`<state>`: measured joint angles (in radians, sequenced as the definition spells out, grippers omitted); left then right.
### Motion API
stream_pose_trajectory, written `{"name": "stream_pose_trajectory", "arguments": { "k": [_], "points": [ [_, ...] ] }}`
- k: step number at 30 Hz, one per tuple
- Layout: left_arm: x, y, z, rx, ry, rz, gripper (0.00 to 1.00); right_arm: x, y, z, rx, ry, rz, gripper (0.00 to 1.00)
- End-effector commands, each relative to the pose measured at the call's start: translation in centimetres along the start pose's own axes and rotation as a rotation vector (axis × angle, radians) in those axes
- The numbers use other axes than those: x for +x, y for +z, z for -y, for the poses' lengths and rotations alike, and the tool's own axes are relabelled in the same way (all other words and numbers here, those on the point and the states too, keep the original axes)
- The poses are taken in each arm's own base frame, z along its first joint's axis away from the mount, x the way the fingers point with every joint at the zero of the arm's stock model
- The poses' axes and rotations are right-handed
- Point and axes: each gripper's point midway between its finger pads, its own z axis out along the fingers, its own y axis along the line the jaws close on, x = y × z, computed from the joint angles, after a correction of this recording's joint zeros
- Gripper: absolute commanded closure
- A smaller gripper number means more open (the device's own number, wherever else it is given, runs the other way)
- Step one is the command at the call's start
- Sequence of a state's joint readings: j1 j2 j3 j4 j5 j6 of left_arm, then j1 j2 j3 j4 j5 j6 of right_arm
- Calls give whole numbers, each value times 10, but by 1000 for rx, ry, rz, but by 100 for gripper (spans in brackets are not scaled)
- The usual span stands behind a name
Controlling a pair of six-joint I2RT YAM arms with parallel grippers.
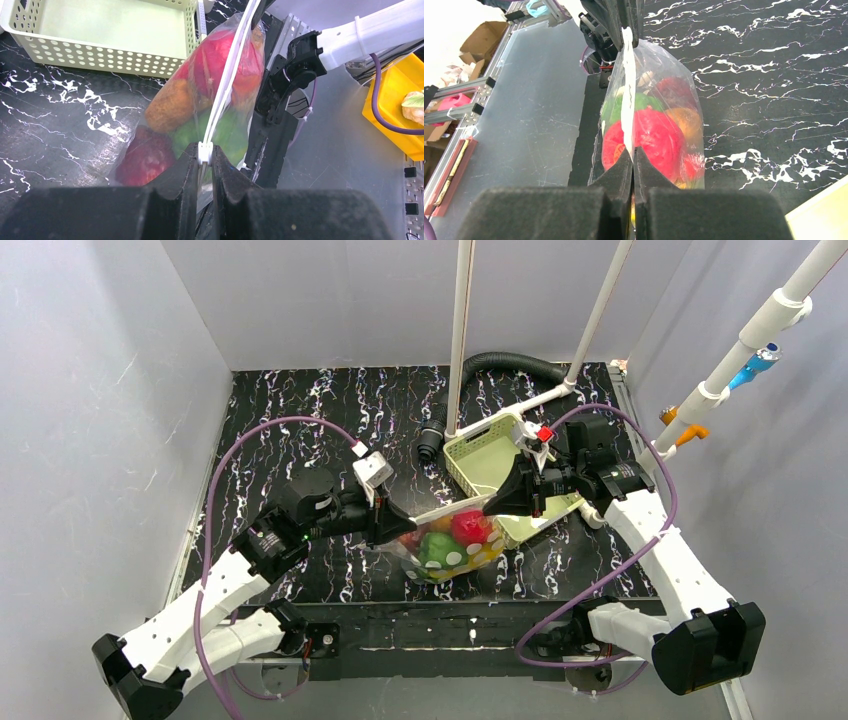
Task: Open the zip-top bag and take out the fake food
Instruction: Unzip the zipper food storage bag at the center of the board.
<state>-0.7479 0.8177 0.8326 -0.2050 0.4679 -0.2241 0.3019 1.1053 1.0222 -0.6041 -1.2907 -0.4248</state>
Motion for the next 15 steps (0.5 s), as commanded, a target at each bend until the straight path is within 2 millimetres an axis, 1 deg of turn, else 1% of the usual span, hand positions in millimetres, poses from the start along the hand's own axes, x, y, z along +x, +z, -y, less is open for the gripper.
{"name": "stream_pose_trajectory", "arguments": {
  "k": [1, 15],
  "points": [
    [6, -8, -4, -28, 8, -12, 100, -8, -4, -6, -11, -40, 23, 99],
    [13, -10, -4, -24, 4, -28, 100, -7, -4, -6, -12, -35, 22, 99]
  ]
}}
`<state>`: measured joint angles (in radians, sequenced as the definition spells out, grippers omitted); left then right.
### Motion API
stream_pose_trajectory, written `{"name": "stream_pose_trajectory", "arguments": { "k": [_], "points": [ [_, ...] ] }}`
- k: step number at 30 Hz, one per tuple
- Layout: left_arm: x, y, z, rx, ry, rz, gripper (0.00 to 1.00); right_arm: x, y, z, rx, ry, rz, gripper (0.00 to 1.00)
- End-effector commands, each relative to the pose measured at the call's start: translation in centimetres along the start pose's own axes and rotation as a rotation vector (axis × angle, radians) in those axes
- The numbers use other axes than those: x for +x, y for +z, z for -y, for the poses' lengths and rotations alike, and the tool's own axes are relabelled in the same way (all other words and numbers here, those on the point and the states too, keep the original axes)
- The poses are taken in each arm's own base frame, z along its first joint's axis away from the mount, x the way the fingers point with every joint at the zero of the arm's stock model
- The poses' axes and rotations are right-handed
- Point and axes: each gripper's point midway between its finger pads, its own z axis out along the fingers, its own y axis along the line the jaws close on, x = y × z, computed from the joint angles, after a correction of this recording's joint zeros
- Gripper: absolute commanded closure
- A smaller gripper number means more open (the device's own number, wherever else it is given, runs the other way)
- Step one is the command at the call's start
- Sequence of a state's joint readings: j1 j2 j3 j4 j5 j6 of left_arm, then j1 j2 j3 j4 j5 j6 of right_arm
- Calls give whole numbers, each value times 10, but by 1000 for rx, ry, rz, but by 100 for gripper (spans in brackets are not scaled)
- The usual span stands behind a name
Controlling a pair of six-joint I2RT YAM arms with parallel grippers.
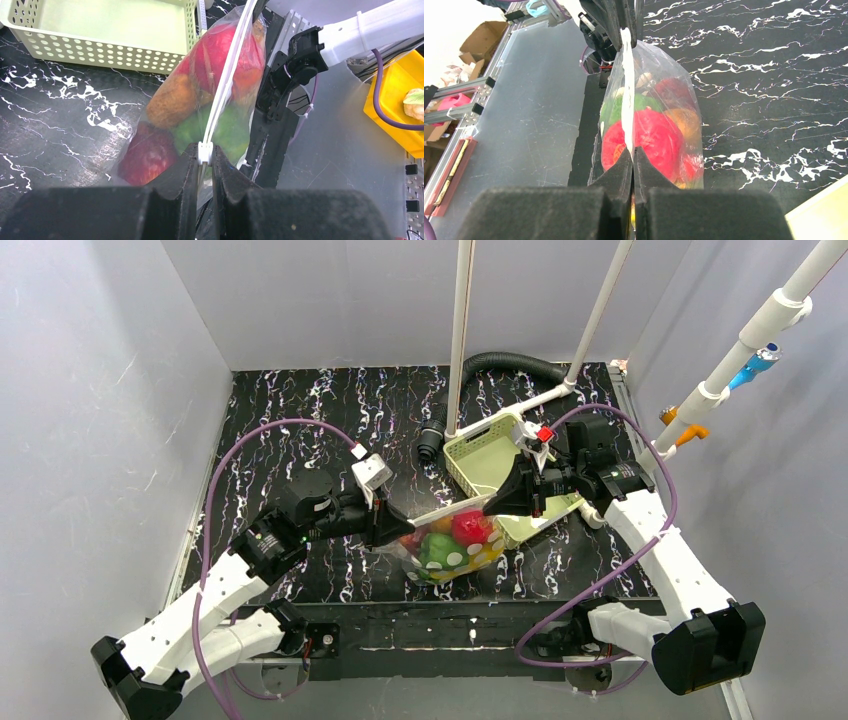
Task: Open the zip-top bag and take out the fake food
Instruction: Unzip the zipper food storage bag at the center of the board.
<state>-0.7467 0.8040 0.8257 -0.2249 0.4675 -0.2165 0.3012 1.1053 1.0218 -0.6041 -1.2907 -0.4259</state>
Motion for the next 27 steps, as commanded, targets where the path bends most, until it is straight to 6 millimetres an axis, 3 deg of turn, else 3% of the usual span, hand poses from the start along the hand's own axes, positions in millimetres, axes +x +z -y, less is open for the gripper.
{"name": "stream_pose_trajectory", "arguments": {
  "k": [1, 27],
  "points": [
    [9, -8, -4, -22, 3, -18, 100, -7, -4, -6, -12, -34, 22, 99],
    [48, -34, -28, -200, -41, -161, 100, -12, -8, -4, 2, -38, 33, 99]
  ]
}}
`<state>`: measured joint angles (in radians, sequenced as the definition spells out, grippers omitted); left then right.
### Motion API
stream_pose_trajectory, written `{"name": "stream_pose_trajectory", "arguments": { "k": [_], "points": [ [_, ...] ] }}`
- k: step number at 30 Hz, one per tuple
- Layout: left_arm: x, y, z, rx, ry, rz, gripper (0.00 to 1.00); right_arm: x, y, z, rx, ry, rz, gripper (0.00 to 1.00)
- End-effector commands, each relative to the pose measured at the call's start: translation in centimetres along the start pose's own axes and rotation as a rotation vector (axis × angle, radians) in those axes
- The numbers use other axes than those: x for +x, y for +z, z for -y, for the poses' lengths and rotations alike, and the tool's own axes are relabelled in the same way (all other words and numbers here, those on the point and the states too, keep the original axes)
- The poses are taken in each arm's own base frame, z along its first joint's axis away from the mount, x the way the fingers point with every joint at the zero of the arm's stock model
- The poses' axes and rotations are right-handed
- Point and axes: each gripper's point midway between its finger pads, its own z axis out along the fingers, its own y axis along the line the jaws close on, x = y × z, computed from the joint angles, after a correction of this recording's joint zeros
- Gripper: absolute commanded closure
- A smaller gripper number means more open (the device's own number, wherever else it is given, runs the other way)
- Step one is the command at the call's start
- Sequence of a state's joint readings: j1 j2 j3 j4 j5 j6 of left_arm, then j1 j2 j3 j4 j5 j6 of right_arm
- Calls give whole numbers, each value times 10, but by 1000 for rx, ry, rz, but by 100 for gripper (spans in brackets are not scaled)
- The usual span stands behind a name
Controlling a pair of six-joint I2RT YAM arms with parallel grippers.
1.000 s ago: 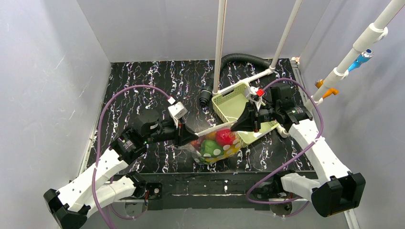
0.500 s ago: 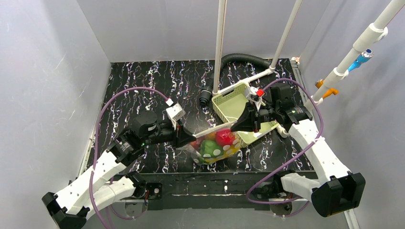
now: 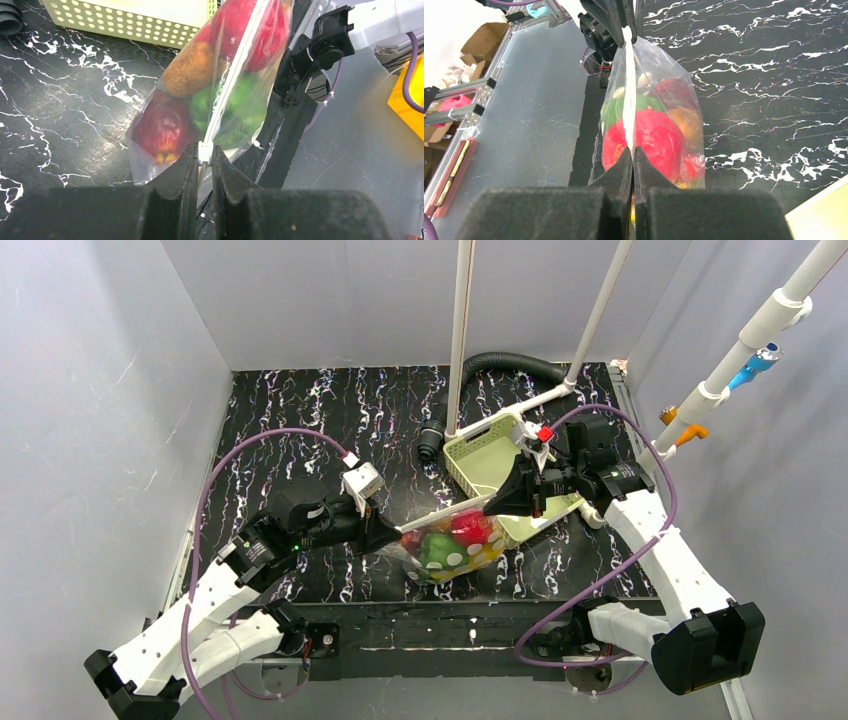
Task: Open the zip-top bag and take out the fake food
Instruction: Unzip the zipper food storage bag at the center of the board.
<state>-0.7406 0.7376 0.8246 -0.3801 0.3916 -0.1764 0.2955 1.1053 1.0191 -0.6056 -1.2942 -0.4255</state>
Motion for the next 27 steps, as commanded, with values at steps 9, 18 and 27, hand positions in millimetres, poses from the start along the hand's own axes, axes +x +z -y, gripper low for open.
{"name": "stream_pose_trajectory", "arguments": {
  "k": [9, 18, 27],
  "points": [
    [38, -19, -23, -146, -69, -150, 100, -16, -9, -4, 9, -48, 35, 99],
    [42, -26, 1, -5, -11, -187, 100, -17, -10, -2, 14, -44, 35, 99],
    [55, -34, 11, 55, -20, -271, 100, -15, -10, 0, 26, -42, 29, 99]
  ]
}}
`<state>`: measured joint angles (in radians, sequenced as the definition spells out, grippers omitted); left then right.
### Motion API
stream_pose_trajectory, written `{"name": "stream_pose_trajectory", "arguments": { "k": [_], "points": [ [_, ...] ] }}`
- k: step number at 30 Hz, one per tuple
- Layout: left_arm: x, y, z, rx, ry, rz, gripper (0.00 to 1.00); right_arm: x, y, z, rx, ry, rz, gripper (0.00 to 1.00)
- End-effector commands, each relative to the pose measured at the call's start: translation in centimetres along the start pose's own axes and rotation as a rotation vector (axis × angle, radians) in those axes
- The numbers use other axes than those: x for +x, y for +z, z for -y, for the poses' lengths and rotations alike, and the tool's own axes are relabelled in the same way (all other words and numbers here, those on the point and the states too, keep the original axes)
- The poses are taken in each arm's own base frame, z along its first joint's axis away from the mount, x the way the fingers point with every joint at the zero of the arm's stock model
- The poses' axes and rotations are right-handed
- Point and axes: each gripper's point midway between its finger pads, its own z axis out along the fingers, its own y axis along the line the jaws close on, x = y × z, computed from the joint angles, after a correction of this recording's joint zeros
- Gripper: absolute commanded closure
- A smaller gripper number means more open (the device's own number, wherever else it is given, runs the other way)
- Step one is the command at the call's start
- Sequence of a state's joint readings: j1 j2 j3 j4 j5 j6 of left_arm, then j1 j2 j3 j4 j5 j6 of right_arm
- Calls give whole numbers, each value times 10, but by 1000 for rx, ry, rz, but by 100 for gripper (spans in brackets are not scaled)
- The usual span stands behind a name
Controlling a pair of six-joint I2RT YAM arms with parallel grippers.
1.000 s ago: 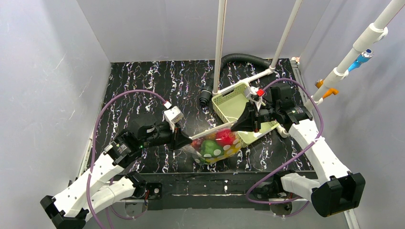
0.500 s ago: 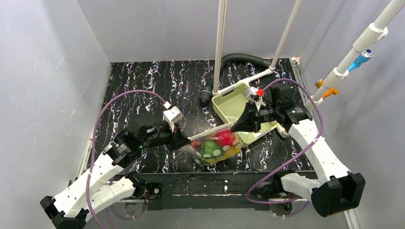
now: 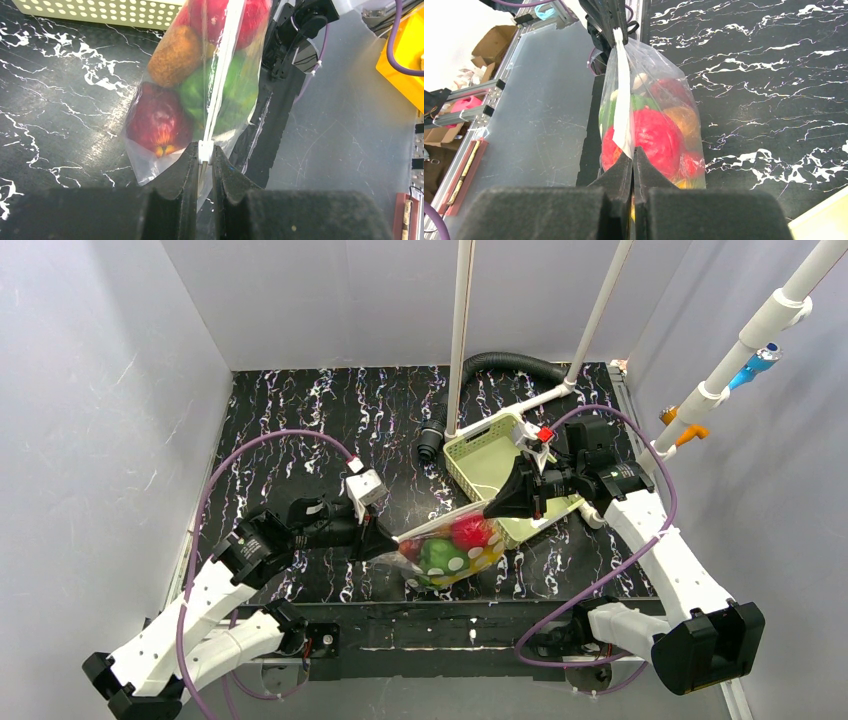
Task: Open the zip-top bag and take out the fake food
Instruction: Unzip the zipper food storage bag at the center of the board.
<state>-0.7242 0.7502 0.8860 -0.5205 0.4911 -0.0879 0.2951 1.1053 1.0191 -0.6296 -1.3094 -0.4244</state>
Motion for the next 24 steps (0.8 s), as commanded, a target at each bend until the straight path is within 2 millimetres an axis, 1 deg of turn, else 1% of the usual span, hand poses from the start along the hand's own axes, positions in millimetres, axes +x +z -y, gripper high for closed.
{"name": "stream_pose_trajectory", "arguments": {
  "k": [1, 14, 24],
  "points": [
    [46, -17, 2, -7, -68, -182, 100, -16, -10, 5, 45, -67, 26, 99],
    [41, -23, 0, -17, -87, -217, 100, -16, -11, 9, 71, -68, 14, 99],
    [45, -37, -10, -84, -24, -242, 100, -15, -11, 9, 66, -66, 15, 99]
  ]
}}
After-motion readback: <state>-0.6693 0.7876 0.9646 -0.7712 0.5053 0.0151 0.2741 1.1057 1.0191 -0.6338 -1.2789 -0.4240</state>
